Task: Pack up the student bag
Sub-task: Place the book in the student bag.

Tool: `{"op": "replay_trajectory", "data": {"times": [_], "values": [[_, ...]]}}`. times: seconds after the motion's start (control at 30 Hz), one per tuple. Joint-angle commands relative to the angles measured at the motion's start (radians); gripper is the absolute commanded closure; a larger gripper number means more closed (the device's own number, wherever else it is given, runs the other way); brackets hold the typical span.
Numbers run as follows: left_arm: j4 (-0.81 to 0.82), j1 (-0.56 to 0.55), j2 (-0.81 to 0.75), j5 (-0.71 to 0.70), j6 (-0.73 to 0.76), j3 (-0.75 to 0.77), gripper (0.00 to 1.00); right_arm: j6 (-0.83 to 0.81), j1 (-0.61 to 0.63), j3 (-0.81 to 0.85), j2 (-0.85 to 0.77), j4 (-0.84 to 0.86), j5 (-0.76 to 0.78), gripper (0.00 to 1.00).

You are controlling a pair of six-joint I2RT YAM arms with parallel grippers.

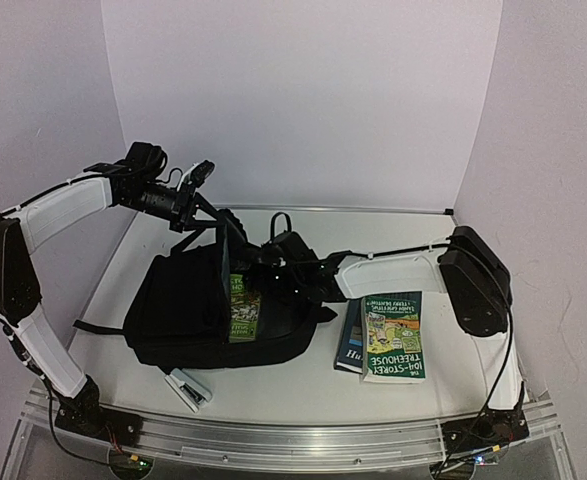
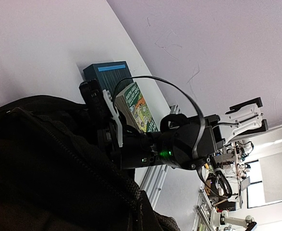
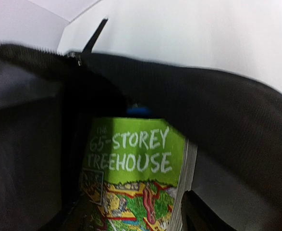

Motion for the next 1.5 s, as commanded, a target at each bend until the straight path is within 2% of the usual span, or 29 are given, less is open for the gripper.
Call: {"op": "replay_trajectory", "data": {"times": [0.0,0.17,0.47,0.6,0.93,1.17,1.27,1.47], "values": [[0.032,-0.001,-0.029,0.018,0.022,0.008,1.00,0.022,0.014,0.011,0.026,-0.053,0.001,0.37],[0.031,0.000,-0.028,0.017,0.022,0.007,1.00,0.027,0.018,0.025,0.052,-0.056,-0.025,0.41],[0.033,0.000,-0.024,0.016,0.022,0.008,1.00,0.007,0.027,0.089,0.109,-0.050,-0.099,0.62],[0.033,0.000,-0.023,0.017,0.022,0.008,1.00,-0.002,0.038,0.123,0.129,0.009,-0.141,0.71],[0.038,0.001,-0.014,0.023,0.017,0.008,1.00,-0.002,0.065,0.309,0.271,0.047,-0.226,0.71],[0.045,0.008,-0.025,0.017,0.017,-0.002,1.00,-0.034,0.069,0.330,0.257,0.051,-0.204,0.63],[0.054,0.037,-0.045,0.004,0.012,-0.016,1.00,-0.068,0.068,0.264,0.179,0.047,-0.142,0.53],[0.076,0.082,-0.082,-0.005,0.001,-0.035,1.00,-0.157,0.068,0.053,-0.095,0.001,-0.020,0.30]]}}
